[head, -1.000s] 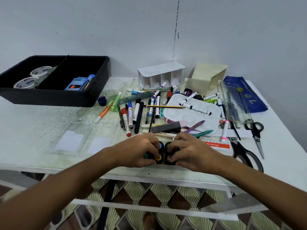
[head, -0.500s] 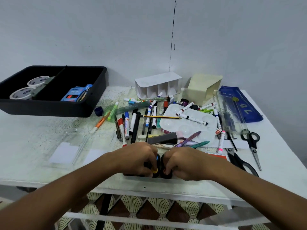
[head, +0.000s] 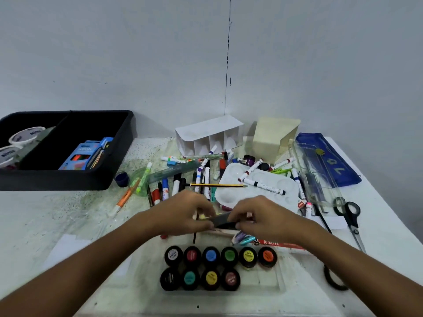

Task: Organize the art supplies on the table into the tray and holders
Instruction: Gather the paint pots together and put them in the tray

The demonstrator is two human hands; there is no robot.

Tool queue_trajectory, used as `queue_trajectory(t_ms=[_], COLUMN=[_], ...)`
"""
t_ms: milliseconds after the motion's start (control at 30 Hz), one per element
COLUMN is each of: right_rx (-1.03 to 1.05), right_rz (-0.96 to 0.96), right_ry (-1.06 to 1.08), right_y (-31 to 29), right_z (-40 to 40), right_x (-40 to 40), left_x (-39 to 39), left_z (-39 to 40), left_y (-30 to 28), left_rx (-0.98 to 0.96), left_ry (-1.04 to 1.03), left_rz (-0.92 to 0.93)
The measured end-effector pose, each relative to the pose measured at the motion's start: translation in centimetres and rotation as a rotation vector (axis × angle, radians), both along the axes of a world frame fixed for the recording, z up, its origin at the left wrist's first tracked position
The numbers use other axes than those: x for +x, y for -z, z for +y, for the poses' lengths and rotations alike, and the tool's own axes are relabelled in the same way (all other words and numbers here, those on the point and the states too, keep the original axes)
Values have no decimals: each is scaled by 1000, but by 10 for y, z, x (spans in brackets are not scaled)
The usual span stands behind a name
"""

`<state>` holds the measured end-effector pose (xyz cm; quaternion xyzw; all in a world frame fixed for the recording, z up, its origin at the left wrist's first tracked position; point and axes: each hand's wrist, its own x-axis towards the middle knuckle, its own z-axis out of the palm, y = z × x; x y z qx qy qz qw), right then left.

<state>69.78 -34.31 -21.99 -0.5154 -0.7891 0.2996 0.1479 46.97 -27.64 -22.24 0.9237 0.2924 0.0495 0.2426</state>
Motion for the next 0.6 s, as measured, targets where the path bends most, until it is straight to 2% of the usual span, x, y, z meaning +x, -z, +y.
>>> queue_trajectory(t_ms=[100,200,267,467,600], right_rx=[192,193,195,245,343], right_rz=[-167,-305,-335,-343,-179], right_ry=[203,364,387,406,481], right_y=[16,33,42,46,41], right_z=[20,33,35,40,57], right_x=[16,31,36,40,39], left_x=[8,18,23,24,19], left_z=[24,41,50,63,66], left_y=[9,21,29,41,39], left_rx=[100,138,148,191,176], left_ry=[-87,-85,-47,-8,24], left_rz=[-12,24,88,113,54])
